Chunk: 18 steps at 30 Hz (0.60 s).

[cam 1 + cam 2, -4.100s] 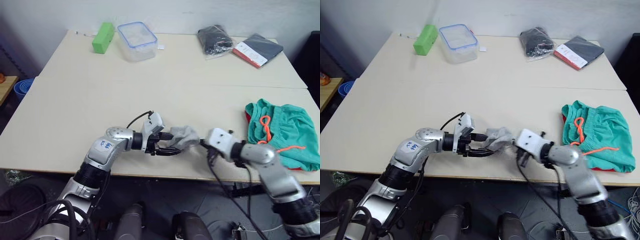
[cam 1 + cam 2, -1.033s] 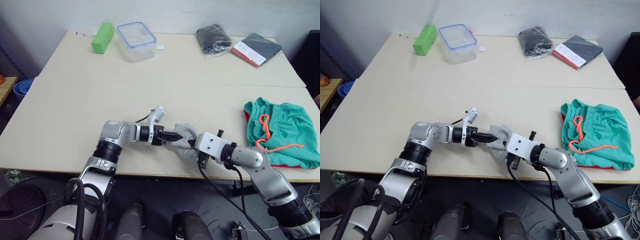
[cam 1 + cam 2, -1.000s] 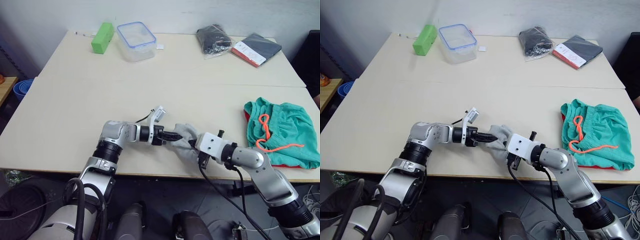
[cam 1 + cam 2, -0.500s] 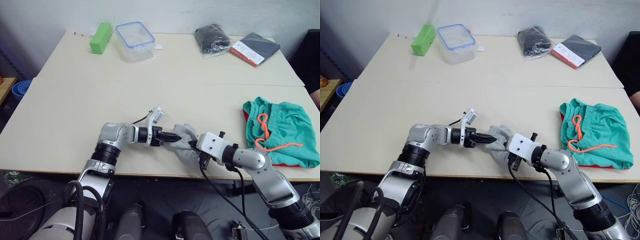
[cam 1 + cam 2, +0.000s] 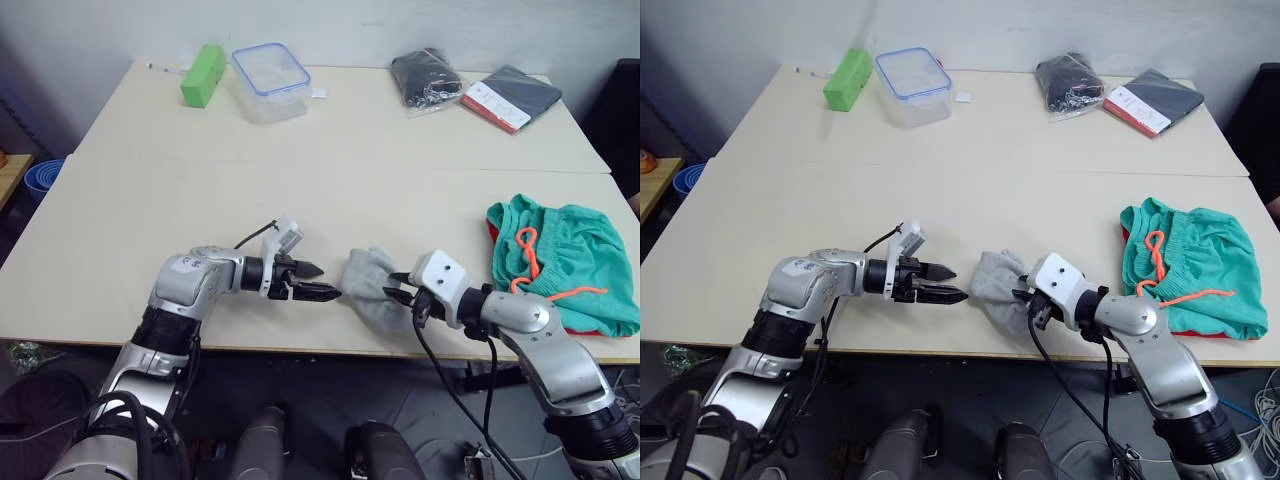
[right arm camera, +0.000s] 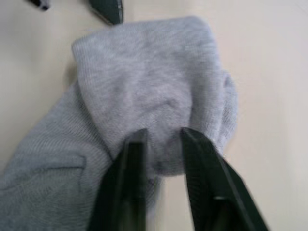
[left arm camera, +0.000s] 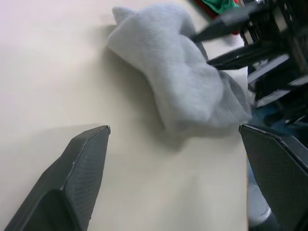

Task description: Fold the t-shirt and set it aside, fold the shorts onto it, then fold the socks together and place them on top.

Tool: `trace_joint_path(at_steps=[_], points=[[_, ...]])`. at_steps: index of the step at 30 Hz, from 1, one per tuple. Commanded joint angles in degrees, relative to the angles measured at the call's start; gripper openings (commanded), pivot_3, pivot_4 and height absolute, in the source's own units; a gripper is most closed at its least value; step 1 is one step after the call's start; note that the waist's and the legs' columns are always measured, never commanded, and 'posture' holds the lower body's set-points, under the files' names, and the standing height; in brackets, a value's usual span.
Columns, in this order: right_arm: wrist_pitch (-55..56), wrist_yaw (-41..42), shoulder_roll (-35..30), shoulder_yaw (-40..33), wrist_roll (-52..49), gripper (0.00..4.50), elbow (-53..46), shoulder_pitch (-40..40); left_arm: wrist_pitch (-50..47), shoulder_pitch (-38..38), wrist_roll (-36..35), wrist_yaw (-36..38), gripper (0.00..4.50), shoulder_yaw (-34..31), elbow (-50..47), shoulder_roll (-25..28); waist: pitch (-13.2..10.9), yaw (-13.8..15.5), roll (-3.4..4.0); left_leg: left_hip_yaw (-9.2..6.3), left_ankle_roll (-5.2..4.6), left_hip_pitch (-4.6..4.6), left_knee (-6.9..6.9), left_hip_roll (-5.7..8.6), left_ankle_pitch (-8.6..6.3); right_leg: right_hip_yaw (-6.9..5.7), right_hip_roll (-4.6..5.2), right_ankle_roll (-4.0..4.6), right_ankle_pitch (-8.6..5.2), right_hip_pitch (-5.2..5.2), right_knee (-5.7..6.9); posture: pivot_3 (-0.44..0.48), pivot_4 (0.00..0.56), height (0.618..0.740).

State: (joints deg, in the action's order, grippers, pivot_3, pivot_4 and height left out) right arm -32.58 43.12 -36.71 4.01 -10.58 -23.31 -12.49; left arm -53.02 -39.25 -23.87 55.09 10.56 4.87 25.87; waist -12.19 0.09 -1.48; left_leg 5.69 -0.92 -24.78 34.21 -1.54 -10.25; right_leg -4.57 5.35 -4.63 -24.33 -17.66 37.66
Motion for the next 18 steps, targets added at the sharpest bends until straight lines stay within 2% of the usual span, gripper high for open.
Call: trace_joint_path(at_steps=[1, 5, 7, 12, 18], points=[[-4.42, 0.38, 0.83, -3.98, -6.01, 2.58, -3.84, -0.79, 2.56, -0.94, -0.91, -0.59, 4.5, -1.14, -4.09, -1.05, 0.0, -0.01, 0.0, -0.01, -0.01, 0.0, 0.0, 0.0, 0.0, 0.0, 0.0, 0.0, 0.0, 0.0, -0.01, 0.0, 0.15, 0.74], [-14.74, -2.0, 3.75, -9.74, -15.31, 4.02, -5.07, -1.97, 4.29, -1.05, -0.52, -1.19, 4.5, -0.63, -6.06, -1.63, 0.0, -0.16, 0.0, -0.02, -0.02, -0.01, -0.01, 0.0, -0.01, -0.02, 0.0, 0.0, 0.0, 0.0, 0.0, 0.0, 0.15, 0.74], [-21.45, -3.62, 4.83, -13.38, -20.36, 4.46, -4.58, -3.48, 5.57, -0.63, -0.09, -0.94, 4.5, 0.02, -7.31, -1.21, 0.0, -0.34, 0.01, -0.02, -0.01, -0.01, -0.02, 0.0, -0.01, -0.02, 0.0, 0.0, 0.0, -0.01, 0.0, 0.0, 0.15, 0.74], [-30.94, -7.21, 6.35, -17.2, -25.82, 4.46, 0.85, -6.91, 7.17, 0.61, 0.19, -0.98, 4.5, 0.66, -9.06, -0.12, 0.0, -0.3, 0.01, -0.03, -0.01, 0.0, -0.04, -0.01, -0.01, -0.03, -0.01, 0.0, 0.0, -0.01, 0.01, 0.0, 0.15, 0.74], [-33.77, -10.6, 10.07, -14.11, -26.04, 4.46, 6.77, -9.0, 7.63, 1.15, 0.28, -1.21, 4.5, 0.74, -9.61, 0.63, 0.0, -0.33, 0.02, 0.0, -0.02, -0.05, -0.06, 0.0, -0.01, -0.02, -0.01, 0.01, 0.0, -0.08, 0.0, 0.0, 0.15, 0.74]])
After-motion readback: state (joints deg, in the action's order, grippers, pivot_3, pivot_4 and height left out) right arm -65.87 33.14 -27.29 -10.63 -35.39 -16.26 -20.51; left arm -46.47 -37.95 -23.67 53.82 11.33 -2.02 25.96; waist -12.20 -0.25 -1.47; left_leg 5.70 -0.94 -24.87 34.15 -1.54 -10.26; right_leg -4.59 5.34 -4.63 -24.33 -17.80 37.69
